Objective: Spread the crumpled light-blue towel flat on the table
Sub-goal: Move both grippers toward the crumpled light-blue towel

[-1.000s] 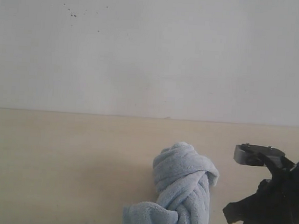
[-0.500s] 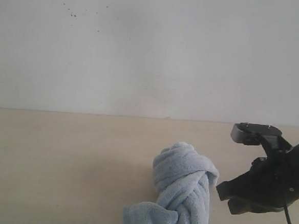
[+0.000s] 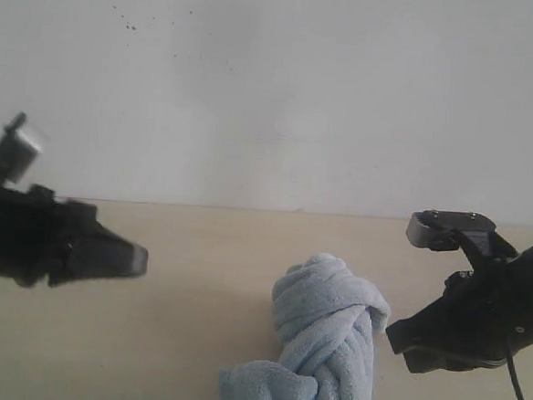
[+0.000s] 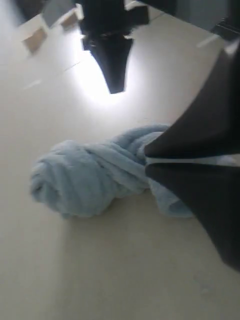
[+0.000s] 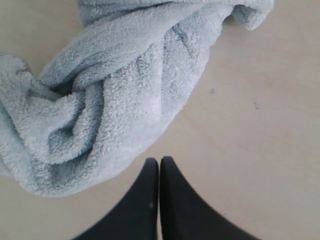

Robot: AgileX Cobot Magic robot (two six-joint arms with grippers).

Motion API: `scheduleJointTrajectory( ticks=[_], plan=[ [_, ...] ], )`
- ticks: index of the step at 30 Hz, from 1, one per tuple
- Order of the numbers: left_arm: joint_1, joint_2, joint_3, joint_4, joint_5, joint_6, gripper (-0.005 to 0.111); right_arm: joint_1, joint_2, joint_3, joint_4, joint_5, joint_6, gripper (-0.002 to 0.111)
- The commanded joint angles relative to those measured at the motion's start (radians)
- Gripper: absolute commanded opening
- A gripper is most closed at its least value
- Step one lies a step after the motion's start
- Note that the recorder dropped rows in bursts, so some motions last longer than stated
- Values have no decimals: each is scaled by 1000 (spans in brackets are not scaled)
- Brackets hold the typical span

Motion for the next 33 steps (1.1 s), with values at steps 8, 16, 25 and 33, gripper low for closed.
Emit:
scheduleJointTrajectory(
  ticks=[8, 16, 25, 33],
  plan=[
    [-459, 97, 169, 19, 955, 102, 4, -1, -6, -8, -70, 34, -21, 0],
    [-671, 81, 222, -38, 951, 148, 4, -1, -6, -8, -79, 27, -19, 0],
    [-671, 102, 195, -66, 697, 211, 47, -1, -6, -8, -79, -2, 43, 0],
    [-671, 220, 108, -175, 715, 188, 74, -1, -6, -8, -79, -2, 58, 0]
  ],
)
